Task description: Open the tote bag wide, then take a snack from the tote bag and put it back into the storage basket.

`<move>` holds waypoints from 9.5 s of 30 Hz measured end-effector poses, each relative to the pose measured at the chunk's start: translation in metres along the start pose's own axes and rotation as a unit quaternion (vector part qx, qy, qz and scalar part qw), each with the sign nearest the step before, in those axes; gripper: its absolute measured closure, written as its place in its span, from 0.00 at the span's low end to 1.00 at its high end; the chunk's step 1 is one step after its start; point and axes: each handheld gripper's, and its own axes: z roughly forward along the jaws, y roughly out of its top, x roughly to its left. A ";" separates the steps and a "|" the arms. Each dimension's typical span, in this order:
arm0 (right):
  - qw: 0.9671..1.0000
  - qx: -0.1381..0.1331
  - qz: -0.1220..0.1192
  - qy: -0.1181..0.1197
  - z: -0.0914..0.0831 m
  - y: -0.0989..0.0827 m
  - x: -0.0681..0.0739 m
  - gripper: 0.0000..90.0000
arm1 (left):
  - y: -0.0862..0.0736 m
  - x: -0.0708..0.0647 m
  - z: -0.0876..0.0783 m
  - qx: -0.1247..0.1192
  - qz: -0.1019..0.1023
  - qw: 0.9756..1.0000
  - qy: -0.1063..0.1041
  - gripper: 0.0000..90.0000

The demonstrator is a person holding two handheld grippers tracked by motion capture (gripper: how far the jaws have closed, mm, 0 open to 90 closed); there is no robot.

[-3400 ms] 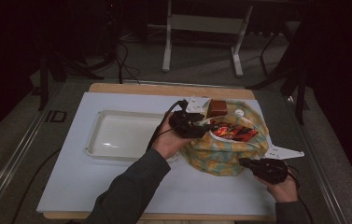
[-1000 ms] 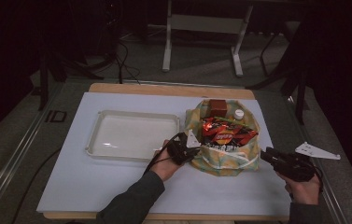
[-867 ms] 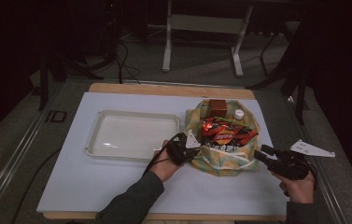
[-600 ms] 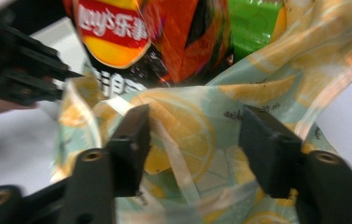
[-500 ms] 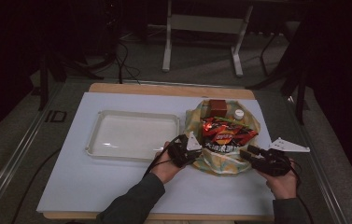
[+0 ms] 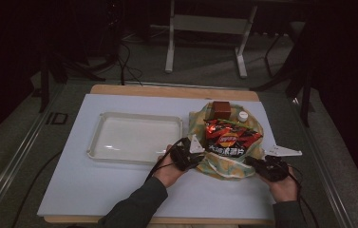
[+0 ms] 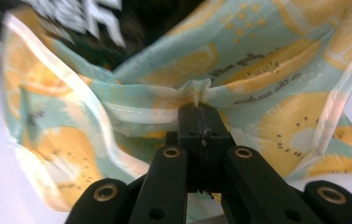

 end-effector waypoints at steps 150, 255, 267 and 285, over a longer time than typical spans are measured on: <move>0.989 -0.104 -0.045 0.096 -0.026 0.074 -0.008 0.91 | -0.036 -0.019 0.028 -0.080 -0.047 0.995 -0.017 0.62; 0.950 -0.225 -0.091 0.195 -0.036 0.202 0.080 1.00 | -0.036 -0.022 0.027 -0.084 -0.030 0.996 -0.015 0.58; 0.950 -0.221 -0.085 0.205 -0.015 0.217 0.091 1.00 | -0.036 -0.022 0.027 -0.085 -0.031 0.996 -0.014 0.57; 0.952 -0.221 -0.076 0.200 0.006 0.228 0.099 1.00 | -0.045 -0.012 0.007 -0.139 -0.067 0.988 -0.005 0.57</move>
